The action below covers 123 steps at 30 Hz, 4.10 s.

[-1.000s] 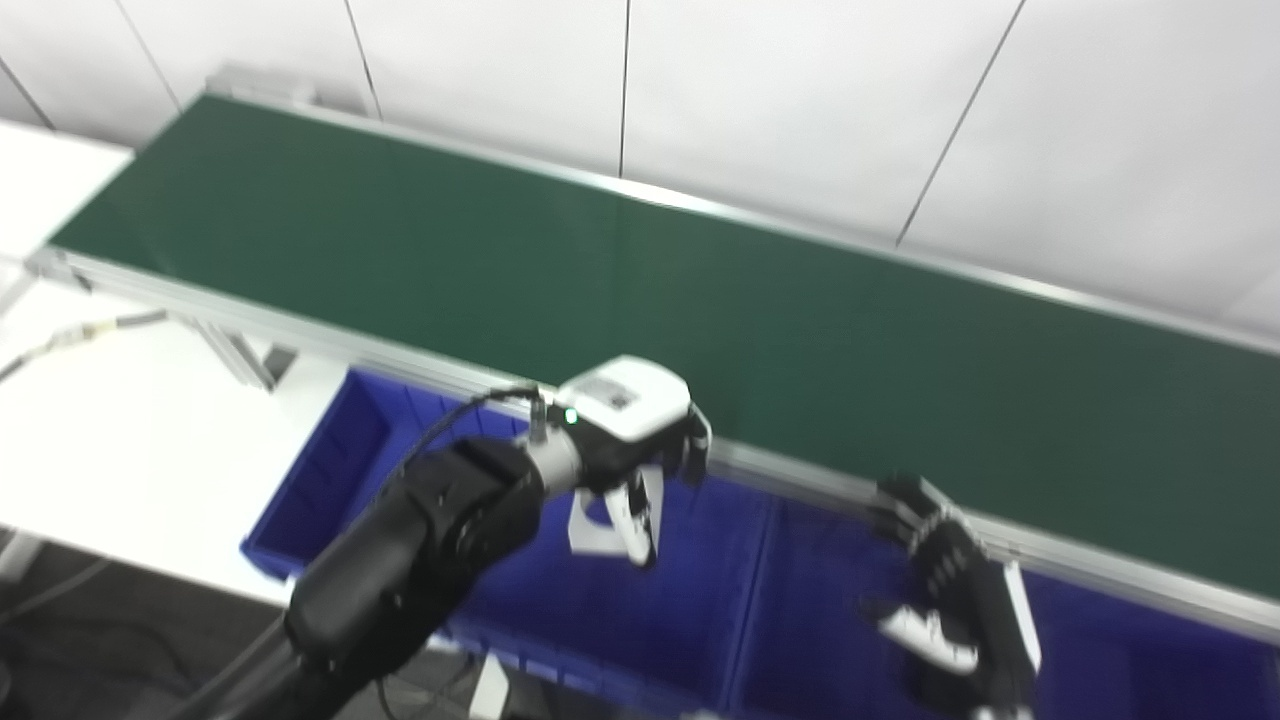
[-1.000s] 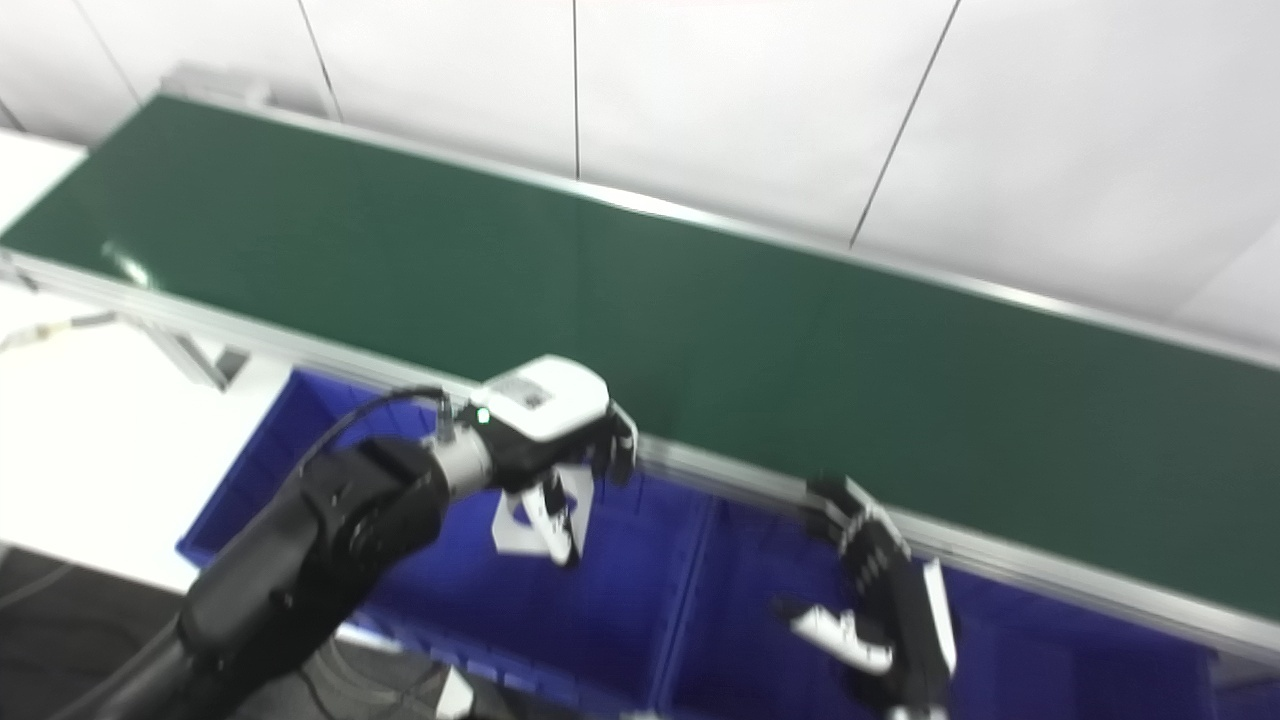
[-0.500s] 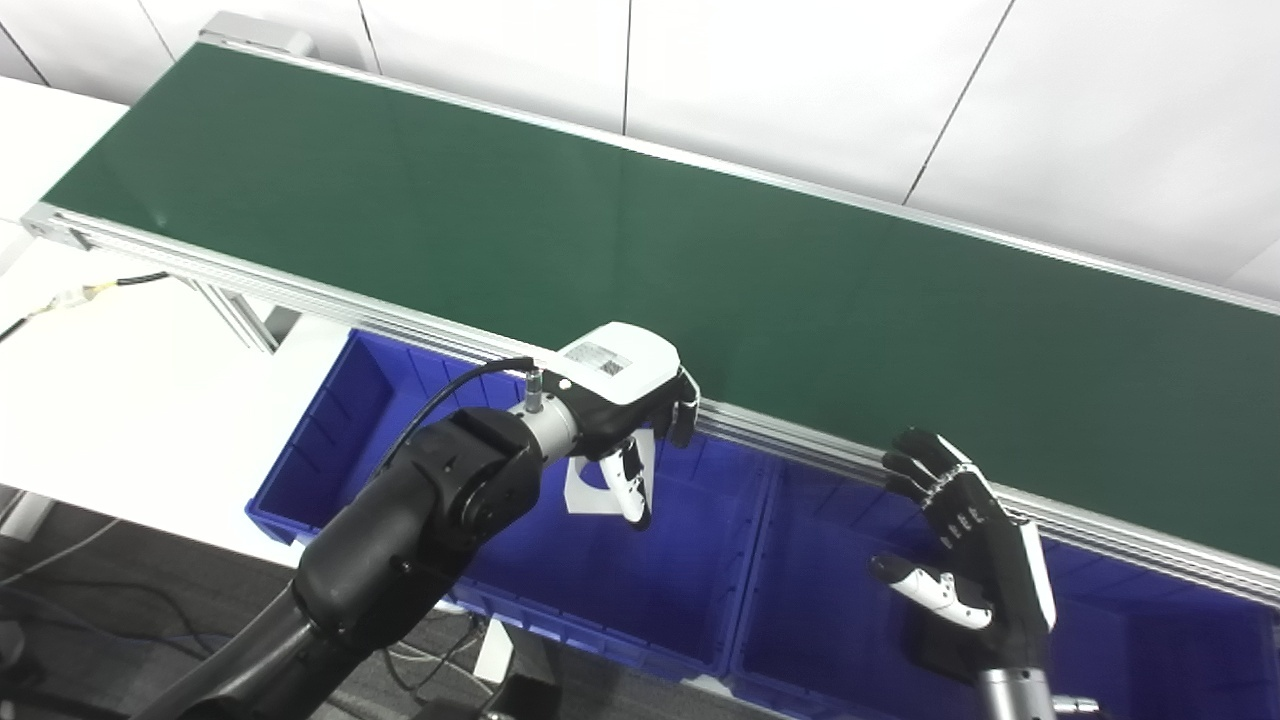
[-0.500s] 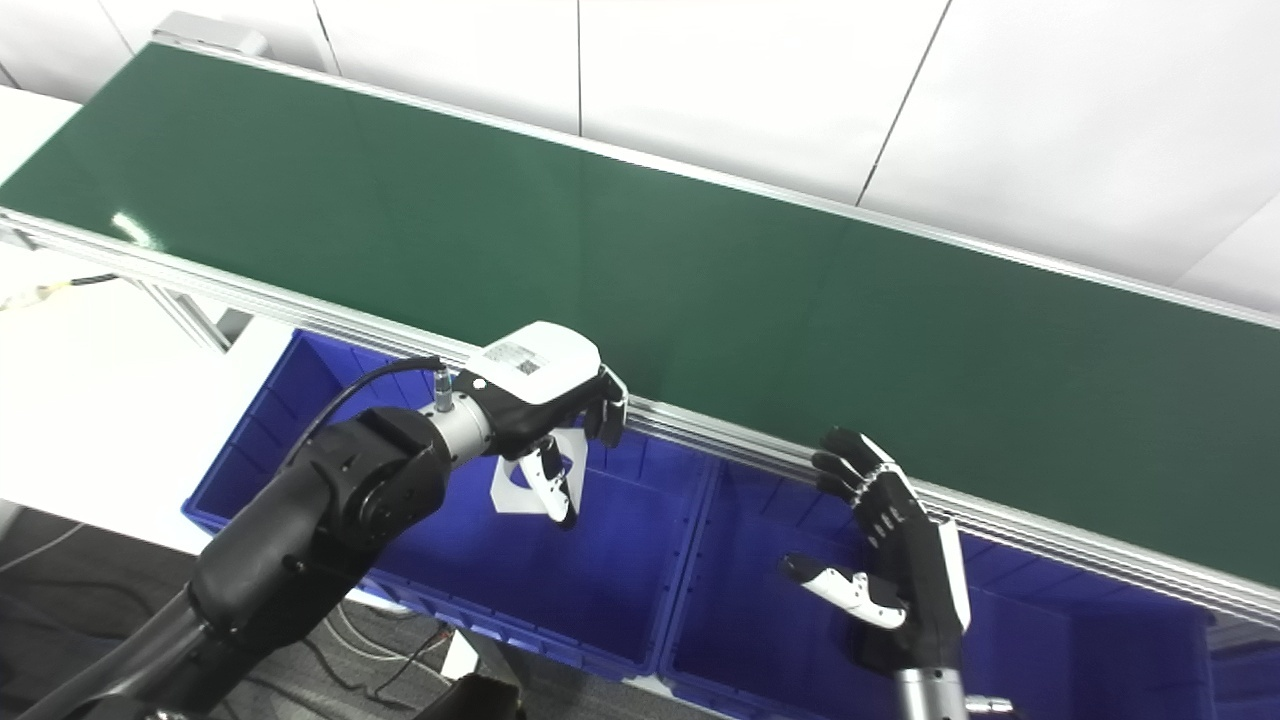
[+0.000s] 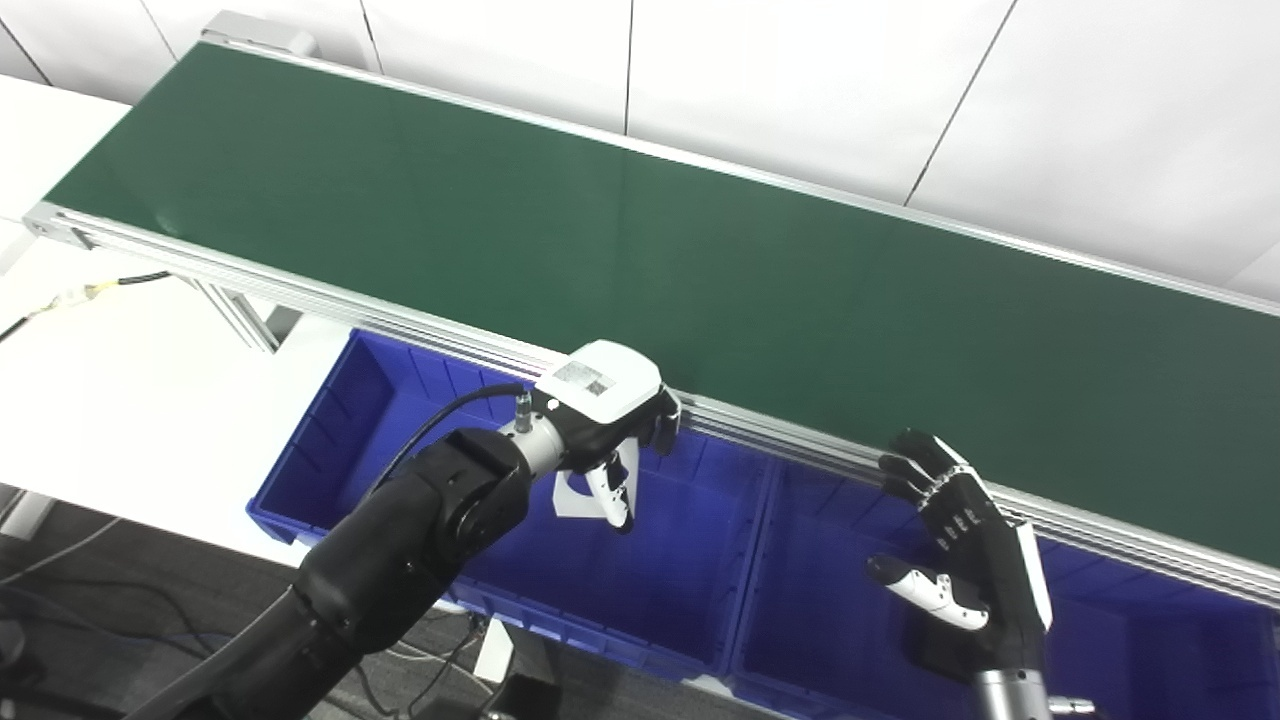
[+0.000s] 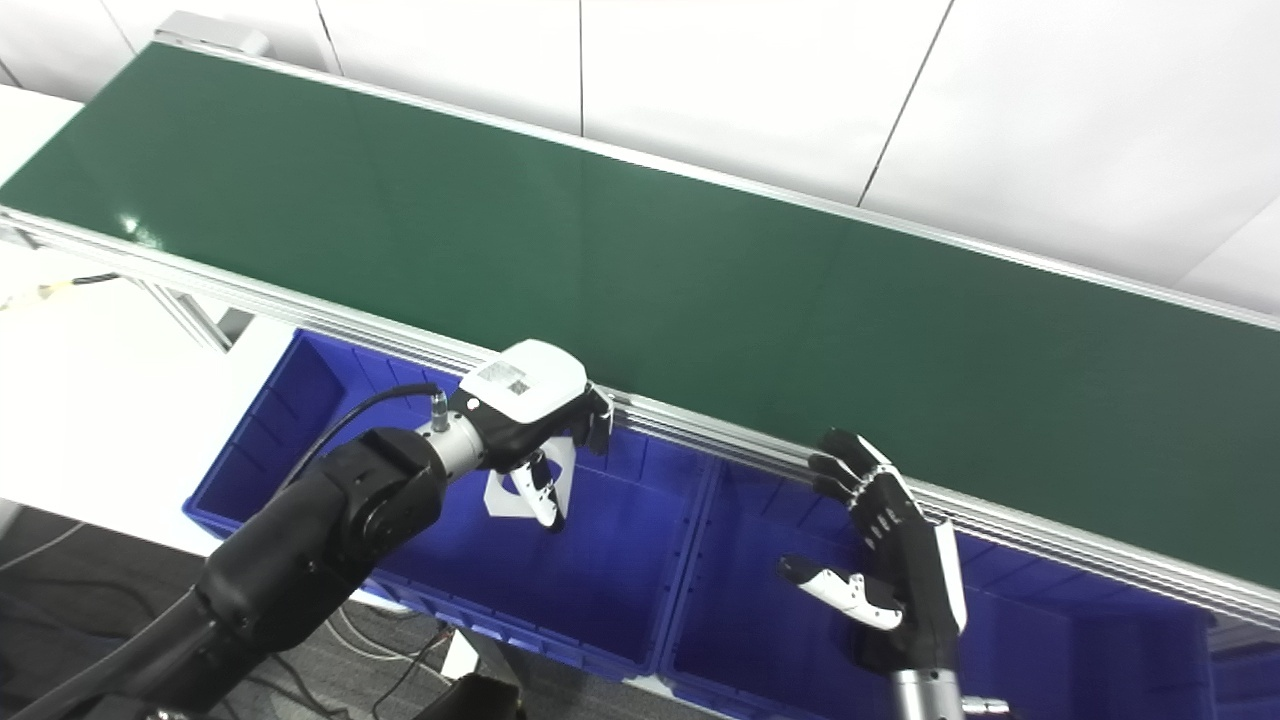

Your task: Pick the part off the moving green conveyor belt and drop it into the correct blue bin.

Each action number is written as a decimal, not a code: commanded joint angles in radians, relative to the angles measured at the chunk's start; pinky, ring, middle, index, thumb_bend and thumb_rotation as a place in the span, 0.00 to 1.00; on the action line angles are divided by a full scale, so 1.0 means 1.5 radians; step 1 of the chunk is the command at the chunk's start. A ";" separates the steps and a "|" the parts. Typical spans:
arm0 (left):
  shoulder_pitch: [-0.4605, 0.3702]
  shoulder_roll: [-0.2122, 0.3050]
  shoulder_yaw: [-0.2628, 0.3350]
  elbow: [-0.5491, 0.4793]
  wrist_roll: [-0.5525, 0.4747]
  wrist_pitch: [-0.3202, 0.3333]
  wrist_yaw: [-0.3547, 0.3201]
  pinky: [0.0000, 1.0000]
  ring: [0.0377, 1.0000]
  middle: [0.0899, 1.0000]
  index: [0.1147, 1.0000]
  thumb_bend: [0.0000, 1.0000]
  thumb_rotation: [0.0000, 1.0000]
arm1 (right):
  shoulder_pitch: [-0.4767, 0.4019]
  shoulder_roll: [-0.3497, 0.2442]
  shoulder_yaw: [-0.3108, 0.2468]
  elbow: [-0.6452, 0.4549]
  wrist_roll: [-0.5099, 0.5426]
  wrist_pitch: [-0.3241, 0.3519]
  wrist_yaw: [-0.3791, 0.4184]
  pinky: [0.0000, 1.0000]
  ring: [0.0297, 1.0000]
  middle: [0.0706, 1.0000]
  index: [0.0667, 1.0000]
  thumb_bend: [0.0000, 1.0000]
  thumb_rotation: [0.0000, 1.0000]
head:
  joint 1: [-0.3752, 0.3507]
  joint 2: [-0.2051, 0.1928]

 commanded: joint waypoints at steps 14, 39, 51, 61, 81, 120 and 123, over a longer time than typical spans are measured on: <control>-0.002 0.006 -0.006 -0.034 0.001 0.005 -0.003 0.29 0.37 0.43 0.42 0.52 0.00 | -0.004 0.000 0.005 -0.018 0.009 -0.022 -0.005 0.74 0.78 0.80 0.79 1.00 0.37 | -0.004 -0.003; 0.003 -0.001 -0.006 -0.096 -0.006 0.047 -0.109 0.39 0.48 0.56 0.57 0.95 0.13 | -0.005 0.000 0.008 -0.013 0.005 -0.027 -0.010 0.74 0.78 0.81 0.79 1.00 0.38 | -0.007 -0.007; 0.005 0.000 -0.007 -0.118 0.001 0.055 -0.149 0.52 0.63 0.71 0.68 1.00 0.20 | -0.006 0.000 0.010 -0.008 0.005 -0.032 -0.009 0.74 0.78 0.81 0.79 1.00 0.37 | -0.010 -0.010; 0.007 0.000 -0.005 -0.121 -0.003 0.055 -0.148 0.51 0.62 0.70 0.68 1.00 0.20 | -0.006 0.002 0.011 -0.005 0.007 -0.033 -0.009 0.73 0.78 0.81 0.79 1.00 0.37 | -0.015 -0.014; 0.115 -0.098 0.123 -0.305 -0.485 0.170 -0.154 0.60 0.68 0.73 0.73 1.00 0.28 | -0.003 0.003 0.017 0.001 -0.031 -0.036 -0.020 0.75 0.79 0.83 0.80 1.00 0.43 | -0.087 -0.030; 0.094 -0.062 0.129 0.117 -0.590 -0.327 0.044 0.77 0.85 0.88 0.82 1.00 0.19 | -0.008 0.044 0.099 0.024 -0.145 -0.038 -0.131 0.74 0.79 0.86 0.82 1.00 0.45 | -0.373 -0.085; 0.094 -0.063 0.121 0.132 -0.592 -0.327 0.063 0.77 0.85 0.88 0.81 1.00 0.18 | -0.009 0.041 0.104 0.034 -0.148 -0.038 -0.139 0.74 0.79 0.86 0.82 1.00 0.45 | -0.379 -0.105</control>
